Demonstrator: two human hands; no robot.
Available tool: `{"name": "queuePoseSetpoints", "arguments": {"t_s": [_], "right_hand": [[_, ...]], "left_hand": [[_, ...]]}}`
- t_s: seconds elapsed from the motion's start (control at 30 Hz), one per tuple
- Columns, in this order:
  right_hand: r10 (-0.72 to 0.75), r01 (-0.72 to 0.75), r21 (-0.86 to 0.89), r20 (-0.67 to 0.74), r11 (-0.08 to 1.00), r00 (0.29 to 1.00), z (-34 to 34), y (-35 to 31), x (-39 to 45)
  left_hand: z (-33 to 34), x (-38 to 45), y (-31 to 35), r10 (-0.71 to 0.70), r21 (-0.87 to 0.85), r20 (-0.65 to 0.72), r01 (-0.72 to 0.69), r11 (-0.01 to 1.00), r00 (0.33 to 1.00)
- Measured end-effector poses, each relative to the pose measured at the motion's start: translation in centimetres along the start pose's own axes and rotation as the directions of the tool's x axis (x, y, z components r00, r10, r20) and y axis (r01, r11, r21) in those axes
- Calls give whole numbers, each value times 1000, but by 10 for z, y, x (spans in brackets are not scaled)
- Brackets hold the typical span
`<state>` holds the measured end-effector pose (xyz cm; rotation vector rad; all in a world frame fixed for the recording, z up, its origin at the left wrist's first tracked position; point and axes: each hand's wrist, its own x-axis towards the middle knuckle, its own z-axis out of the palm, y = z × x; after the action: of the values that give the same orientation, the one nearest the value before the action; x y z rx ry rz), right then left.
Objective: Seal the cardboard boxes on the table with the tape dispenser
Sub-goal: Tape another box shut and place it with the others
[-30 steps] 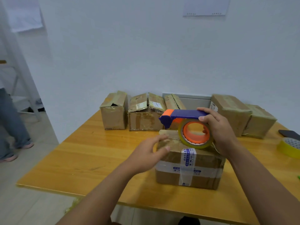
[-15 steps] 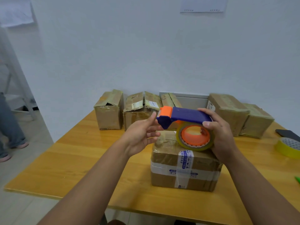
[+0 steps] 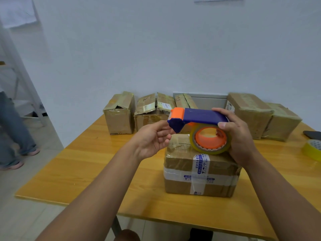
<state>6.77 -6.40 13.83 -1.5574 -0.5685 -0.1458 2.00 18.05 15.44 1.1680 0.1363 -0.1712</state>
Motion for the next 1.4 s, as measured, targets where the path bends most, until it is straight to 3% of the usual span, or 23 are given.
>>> {"name": "queuePoseSetpoints", "arguments": {"t_s": [0.27,0.5,0.7,0.8,1.17,1.4], "right_hand": [[10,-10,-20,-4,1000,1000,0,-2,-1],[-22,47,-254,97,966,995,-2,-32,9],[3,50,-302,173,952,985,-9,-55,19],[3,38,-291,138,956,990,-19,-57,17],[71,-15,-367,139,930,988,-19,-40,13],[66,-19,-387,108,922,992,-20,-30,10]], "left_hand": [[3,2,-2,-24,68,-50,27,997,998],[-4,-3,16,113,284,-101,-80,956,988],[-11,-6,22,148,369,-109,-98,924,983],[-34,-6,20,144,397,-157,-71,915,977],[-57,-1,-18,20,306,-267,65,950,963],[-62,4,-37,2,288,-244,70,955,970]]}}
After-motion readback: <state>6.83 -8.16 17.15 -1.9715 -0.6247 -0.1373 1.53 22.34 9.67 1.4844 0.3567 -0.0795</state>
